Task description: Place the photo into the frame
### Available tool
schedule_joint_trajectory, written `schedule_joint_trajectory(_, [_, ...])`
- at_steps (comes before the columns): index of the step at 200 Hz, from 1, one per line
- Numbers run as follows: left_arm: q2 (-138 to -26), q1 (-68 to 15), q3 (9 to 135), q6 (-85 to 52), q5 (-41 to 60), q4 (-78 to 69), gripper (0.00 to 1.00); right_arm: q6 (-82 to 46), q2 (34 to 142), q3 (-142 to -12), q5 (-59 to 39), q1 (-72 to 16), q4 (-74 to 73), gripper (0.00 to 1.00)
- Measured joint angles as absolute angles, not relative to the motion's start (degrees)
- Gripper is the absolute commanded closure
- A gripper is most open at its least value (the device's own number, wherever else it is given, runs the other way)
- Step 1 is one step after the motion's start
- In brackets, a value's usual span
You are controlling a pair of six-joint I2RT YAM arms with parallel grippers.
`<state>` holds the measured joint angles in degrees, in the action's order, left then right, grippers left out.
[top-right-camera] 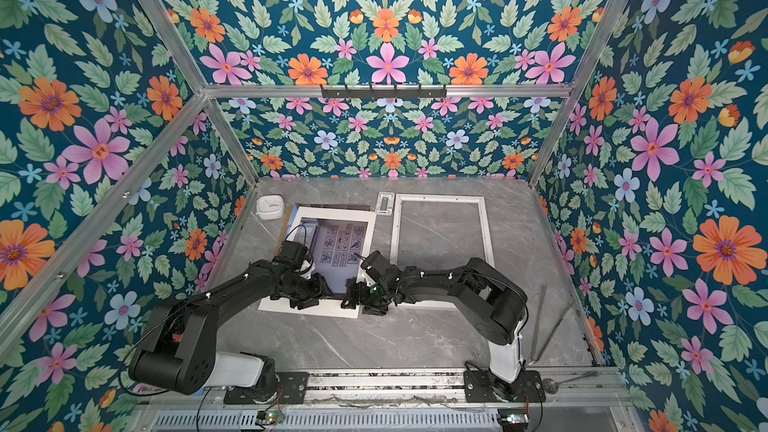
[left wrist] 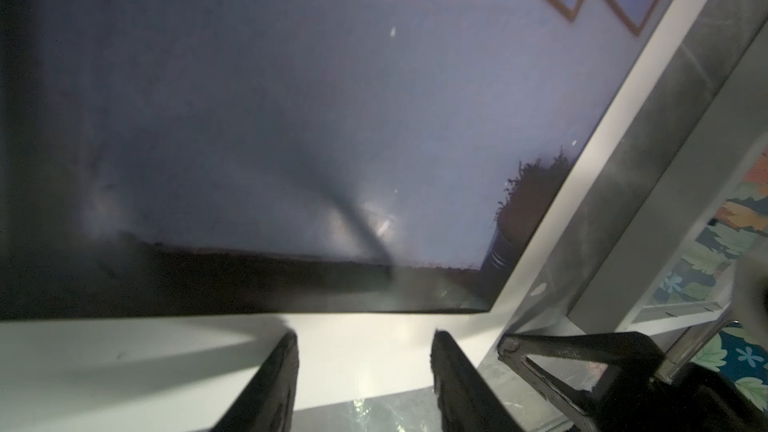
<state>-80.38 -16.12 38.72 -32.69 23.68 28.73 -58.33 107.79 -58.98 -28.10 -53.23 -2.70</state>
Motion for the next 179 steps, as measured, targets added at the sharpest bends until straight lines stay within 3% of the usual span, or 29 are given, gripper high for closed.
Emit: schedule_joint_trajectory(179, [-80.7, -16.1, 38.1, -32.4, 23.5, 28.3, 0.48, -62.8, 106.3, -53.6, -29.7, -53.1, -17.1, 0.23])
